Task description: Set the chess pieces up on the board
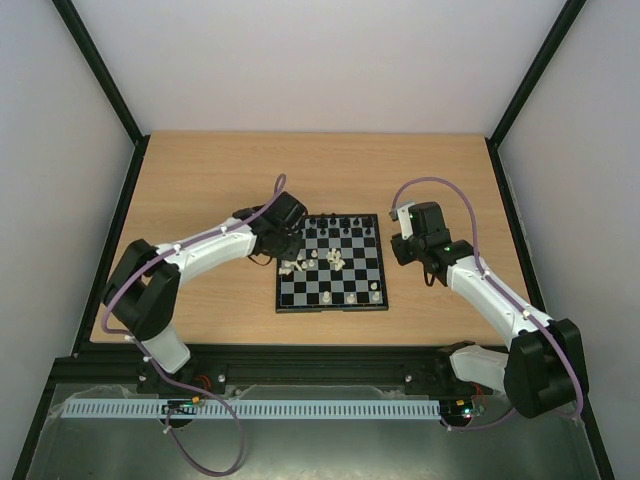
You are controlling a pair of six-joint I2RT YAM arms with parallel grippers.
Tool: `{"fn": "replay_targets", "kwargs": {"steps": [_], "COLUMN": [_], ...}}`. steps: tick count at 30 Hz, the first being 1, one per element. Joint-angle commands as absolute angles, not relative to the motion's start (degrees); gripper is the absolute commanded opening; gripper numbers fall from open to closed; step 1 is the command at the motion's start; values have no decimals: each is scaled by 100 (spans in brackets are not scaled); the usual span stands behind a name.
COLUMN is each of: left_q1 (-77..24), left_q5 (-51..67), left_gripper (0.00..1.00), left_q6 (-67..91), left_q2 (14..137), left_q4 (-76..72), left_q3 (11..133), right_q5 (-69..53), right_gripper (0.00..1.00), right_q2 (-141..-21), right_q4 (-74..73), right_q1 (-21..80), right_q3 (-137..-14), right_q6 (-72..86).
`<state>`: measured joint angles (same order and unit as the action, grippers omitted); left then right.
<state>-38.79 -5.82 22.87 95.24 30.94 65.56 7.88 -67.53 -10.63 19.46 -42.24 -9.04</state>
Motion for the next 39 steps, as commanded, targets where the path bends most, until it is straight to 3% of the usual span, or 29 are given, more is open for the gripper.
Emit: {"fn": "replay_targets", "kwargs": {"steps": [1, 6, 13, 18, 22, 30, 39], "left_q1": [-3876, -3876, -3880, -3876, -3877, -3889, -3889], "left_q5": [-452, -382, -352, -245, -297, -437, -404], "left_gripper": [27, 20, 20, 28, 19, 20, 6], "left_q6": [2134, 2091, 2103, 2106, 2134, 2160, 2137], "left_q2": [9762, 9933, 10029, 10162, 10211, 10125, 10082], "left_q4": [3275, 3263, 3171, 3144, 3207, 3357, 3322], "left_q3": [6550, 6531, 6537, 6569, 6617, 6521, 6531], "right_q5": [721, 712, 695, 697, 696, 694, 691], "right_gripper": [34, 35, 35, 34, 34, 34, 34], "right_q2": [-6768, -6767, -6785, -6794, -6811, -6820, -6829], "right_q4": [-1257, -1257, -1257, -1257, -1265, -1259, -1266], "right_q1": [1931, 1929, 1928, 1933, 1925, 1929, 1929], "right_q3": [-4208, -4201, -4201, -4201, -4201, -4201, -4202], "right_q6": [-957, -968, -968, -974, -976, -979, -976]}}
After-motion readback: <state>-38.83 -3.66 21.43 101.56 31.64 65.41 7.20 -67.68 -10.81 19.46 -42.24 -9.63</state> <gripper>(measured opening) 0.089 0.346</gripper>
